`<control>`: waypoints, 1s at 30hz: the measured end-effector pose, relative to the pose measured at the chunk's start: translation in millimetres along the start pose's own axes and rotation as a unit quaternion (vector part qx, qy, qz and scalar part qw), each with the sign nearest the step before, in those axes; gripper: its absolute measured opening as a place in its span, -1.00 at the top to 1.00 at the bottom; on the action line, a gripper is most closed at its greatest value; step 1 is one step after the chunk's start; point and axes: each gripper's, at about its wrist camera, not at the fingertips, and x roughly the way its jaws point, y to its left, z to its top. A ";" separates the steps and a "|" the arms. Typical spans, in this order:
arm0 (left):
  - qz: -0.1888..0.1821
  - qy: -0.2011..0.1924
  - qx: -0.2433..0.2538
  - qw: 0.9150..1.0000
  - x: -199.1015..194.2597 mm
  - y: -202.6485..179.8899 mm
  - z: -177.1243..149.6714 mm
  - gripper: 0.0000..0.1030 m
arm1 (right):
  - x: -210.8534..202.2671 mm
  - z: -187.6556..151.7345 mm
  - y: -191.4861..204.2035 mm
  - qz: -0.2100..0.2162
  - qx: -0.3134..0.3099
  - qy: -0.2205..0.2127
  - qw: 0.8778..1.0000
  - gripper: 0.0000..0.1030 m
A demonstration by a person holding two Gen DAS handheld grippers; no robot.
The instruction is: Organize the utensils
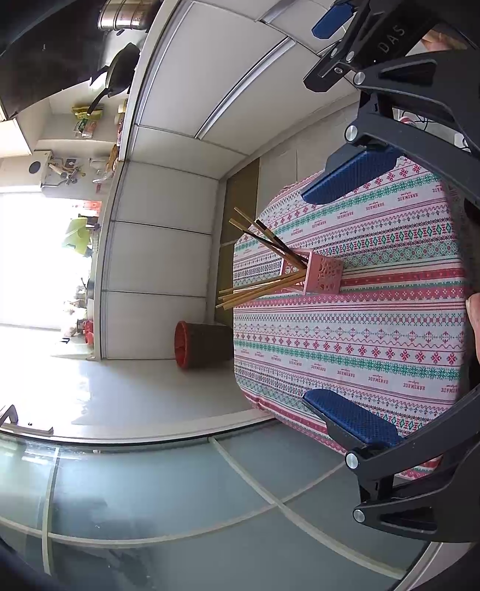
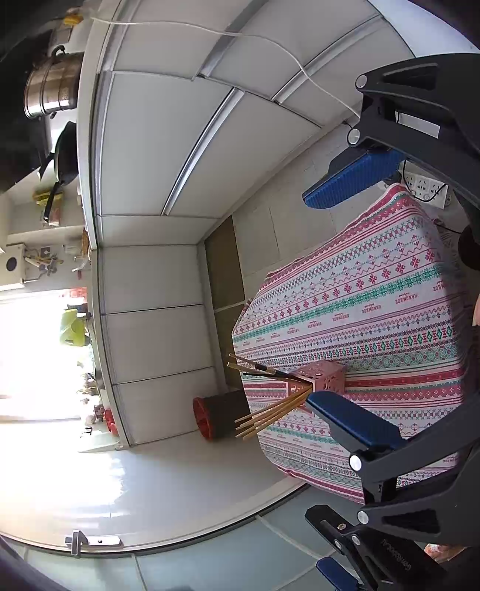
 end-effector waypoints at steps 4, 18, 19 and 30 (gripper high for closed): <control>0.001 0.000 0.000 1.000 0.6 0.0 -0.5 -0.86 | 0.3 -0.2 0.9 0.000 -0.001 0.002 1.000 -0.87; 0.004 0.008 0.000 1.000 5.8 -2.0 -2.2 -0.86 | 3.7 1.9 2.6 0.000 -0.003 0.009 1.000 -0.87; 0.004 0.008 0.000 1.000 6.2 -1.4 -1.9 -0.86 | 3.9 1.8 2.9 0.000 -0.003 0.009 1.000 -0.87; 0.002 0.009 0.000 1.000 8.8 -1.6 -1.3 -0.86 | 7.2 0.6 3.6 0.000 -0.004 0.016 1.000 -0.87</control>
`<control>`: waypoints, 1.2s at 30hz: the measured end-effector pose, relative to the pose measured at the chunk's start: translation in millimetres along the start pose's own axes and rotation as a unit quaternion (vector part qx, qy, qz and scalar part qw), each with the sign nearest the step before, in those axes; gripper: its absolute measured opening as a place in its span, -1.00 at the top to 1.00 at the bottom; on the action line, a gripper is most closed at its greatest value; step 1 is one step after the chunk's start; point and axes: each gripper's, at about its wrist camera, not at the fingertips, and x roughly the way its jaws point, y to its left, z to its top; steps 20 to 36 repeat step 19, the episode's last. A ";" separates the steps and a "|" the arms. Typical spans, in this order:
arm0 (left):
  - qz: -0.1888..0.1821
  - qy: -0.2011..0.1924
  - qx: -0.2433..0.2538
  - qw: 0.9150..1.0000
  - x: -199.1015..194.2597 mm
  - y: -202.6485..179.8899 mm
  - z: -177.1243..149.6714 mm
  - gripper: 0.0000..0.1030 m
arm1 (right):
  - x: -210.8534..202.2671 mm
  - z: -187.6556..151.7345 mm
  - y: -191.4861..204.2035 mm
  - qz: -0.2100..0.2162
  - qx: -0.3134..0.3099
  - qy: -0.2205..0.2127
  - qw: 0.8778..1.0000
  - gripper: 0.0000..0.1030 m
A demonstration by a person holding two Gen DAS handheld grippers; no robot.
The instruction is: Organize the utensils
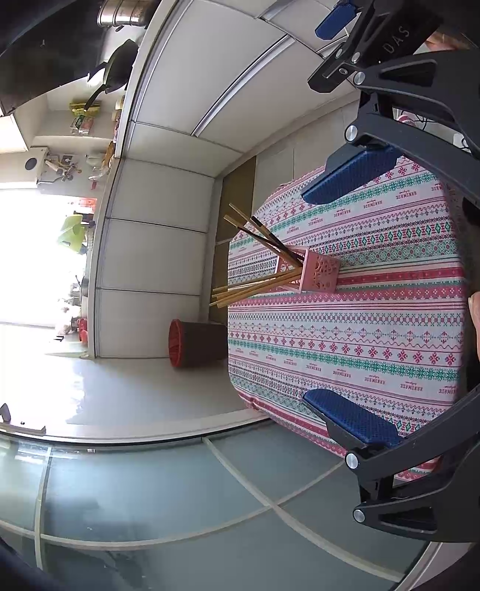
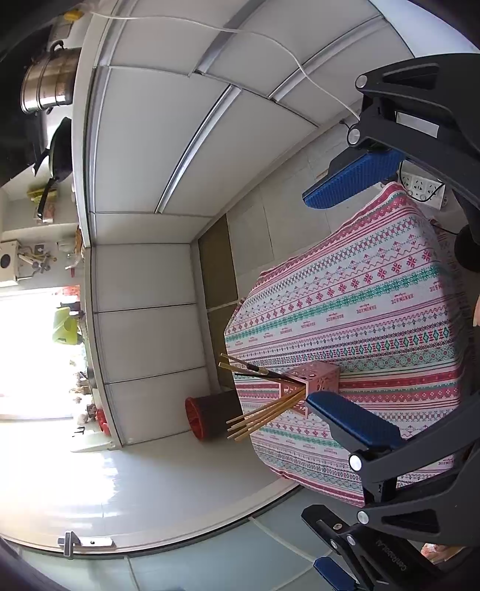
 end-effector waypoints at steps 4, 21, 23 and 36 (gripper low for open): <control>-0.004 -0.012 0.010 1.000 -0.7 -2.4 -0.6 -0.85 | 0.8 -0.5 -0.3 0.001 0.000 0.002 1.000 -0.87; -0.014 -0.007 0.014 1.000 2.0 -3.9 -1.9 -0.86 | 4.2 -0.9 -2.4 0.000 0.005 0.007 1.000 -0.87; -0.014 -0.007 0.014 1.000 2.0 -3.9 -1.9 -0.86 | 4.2 -0.9 -2.4 0.000 0.005 0.007 1.000 -0.87; -0.014 -0.007 0.014 1.000 2.0 -3.9 -1.9 -0.86 | 4.2 -0.9 -2.4 0.000 0.005 0.007 1.000 -0.87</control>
